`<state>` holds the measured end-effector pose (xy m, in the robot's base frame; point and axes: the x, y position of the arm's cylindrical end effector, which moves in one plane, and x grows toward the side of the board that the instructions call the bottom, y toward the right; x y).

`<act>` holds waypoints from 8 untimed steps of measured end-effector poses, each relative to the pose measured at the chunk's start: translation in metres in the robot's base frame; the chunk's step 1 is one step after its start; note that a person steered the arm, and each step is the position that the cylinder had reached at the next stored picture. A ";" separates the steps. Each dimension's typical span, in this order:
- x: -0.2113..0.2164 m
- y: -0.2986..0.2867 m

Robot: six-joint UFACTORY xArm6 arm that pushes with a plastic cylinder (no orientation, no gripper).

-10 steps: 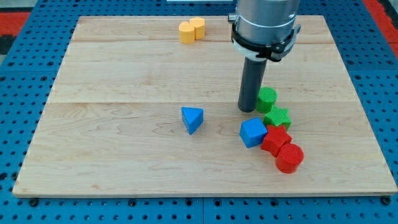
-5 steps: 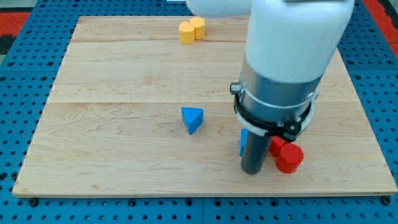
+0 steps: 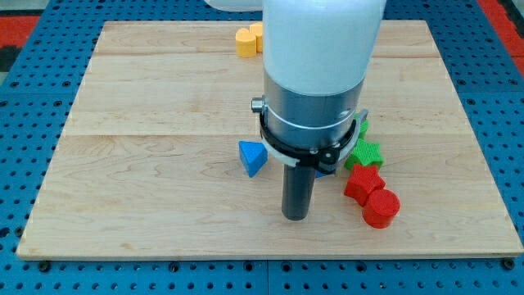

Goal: Place the green circle and blue cube to the top of the green star

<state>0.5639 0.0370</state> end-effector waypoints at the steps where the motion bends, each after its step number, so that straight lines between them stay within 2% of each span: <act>1: -0.009 0.000; 6: -0.061 0.026; 8: -0.063 0.031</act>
<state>0.5009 0.0681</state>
